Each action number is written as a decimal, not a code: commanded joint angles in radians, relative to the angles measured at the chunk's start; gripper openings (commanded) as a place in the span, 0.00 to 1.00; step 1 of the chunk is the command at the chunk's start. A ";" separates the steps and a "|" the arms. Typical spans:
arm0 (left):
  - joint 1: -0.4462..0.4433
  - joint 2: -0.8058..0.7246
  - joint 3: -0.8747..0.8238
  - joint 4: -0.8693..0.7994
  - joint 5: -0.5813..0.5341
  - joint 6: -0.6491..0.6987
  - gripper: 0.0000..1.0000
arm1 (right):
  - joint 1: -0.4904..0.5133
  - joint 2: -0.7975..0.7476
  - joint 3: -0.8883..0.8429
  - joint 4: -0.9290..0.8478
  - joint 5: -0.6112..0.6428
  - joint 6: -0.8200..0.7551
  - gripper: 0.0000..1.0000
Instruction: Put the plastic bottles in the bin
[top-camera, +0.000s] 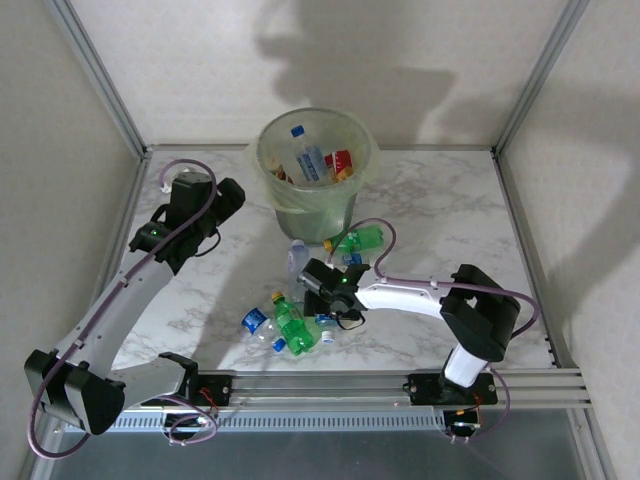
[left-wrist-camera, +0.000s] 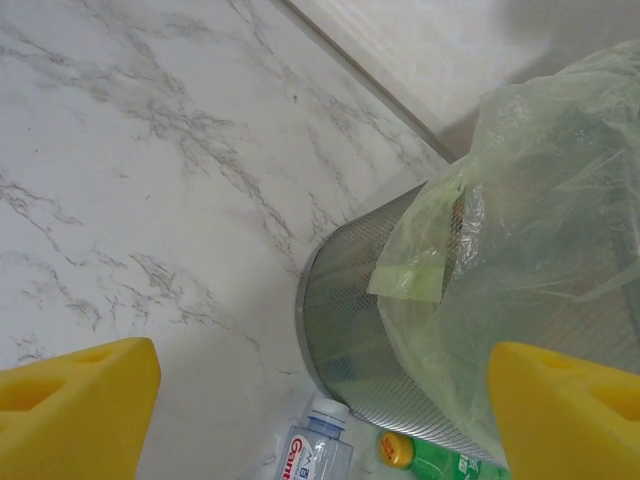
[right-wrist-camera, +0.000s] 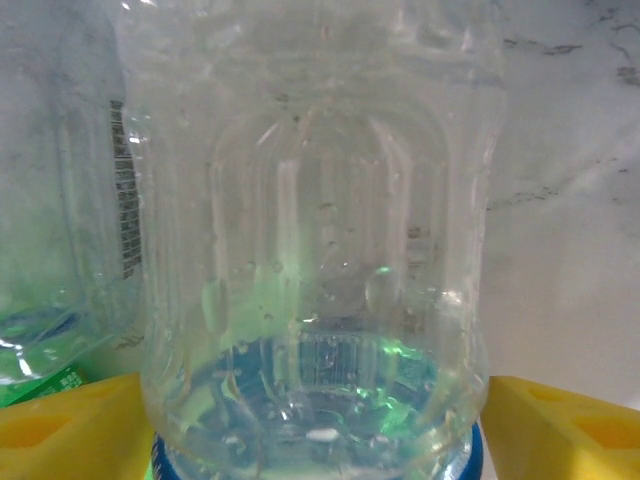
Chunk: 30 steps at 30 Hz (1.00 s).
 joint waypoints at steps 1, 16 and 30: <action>0.010 -0.009 -0.011 0.016 0.012 -0.007 0.84 | 0.008 0.031 0.019 -0.019 -0.009 0.006 0.79; 0.012 0.007 0.051 -0.018 -0.006 0.031 0.86 | 0.021 -0.147 0.029 -0.004 0.079 -0.094 0.66; 0.023 0.038 0.242 0.031 0.159 0.115 0.89 | 0.117 -0.334 0.157 0.141 0.165 -0.299 0.65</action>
